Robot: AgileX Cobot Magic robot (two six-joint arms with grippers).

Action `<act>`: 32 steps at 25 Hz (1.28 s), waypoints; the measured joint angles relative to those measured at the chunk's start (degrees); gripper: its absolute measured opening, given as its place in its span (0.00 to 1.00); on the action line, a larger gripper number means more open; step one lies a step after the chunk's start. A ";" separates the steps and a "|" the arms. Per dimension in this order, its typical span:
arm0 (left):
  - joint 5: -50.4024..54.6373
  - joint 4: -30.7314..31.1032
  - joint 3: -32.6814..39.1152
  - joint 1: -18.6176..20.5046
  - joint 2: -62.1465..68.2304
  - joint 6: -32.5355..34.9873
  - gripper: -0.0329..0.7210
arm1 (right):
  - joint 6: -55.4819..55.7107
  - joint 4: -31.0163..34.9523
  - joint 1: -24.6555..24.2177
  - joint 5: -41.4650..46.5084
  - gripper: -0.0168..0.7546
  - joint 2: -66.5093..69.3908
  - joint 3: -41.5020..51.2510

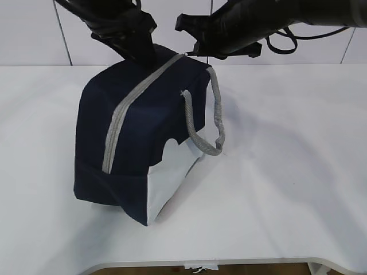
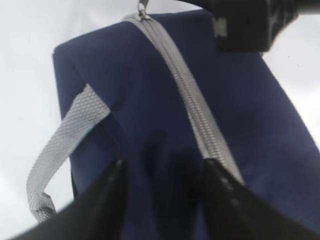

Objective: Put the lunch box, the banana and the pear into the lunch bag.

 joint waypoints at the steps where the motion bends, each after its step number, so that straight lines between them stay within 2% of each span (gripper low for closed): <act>1: 0.12 0.00 0.00 0.00 0.00 0.00 0.42 | 0.00 0.12 0.00 0.00 0.02 0.00 0.00; 5: 1.31 -0.20 0.00 0.00 0.00 0.00 0.11 | 0.00 0.48 0.00 0.00 0.02 0.00 0.00; 7: 2.07 -0.32 0.00 0.00 0.00 0.23 0.05 | 0.00 0.83 0.00 0.00 0.02 0.00 0.00; 23: 4.07 -0.43 0.00 0.00 -2.37 6.35 0.04 | 0.00 1.08 0.00 1.05 0.02 0.00 0.00; 32: 5.31 -1.20 0.00 0.00 -5.40 8.36 0.04 | 0.00 1.08 -1.52 4.62 0.02 0.00 0.00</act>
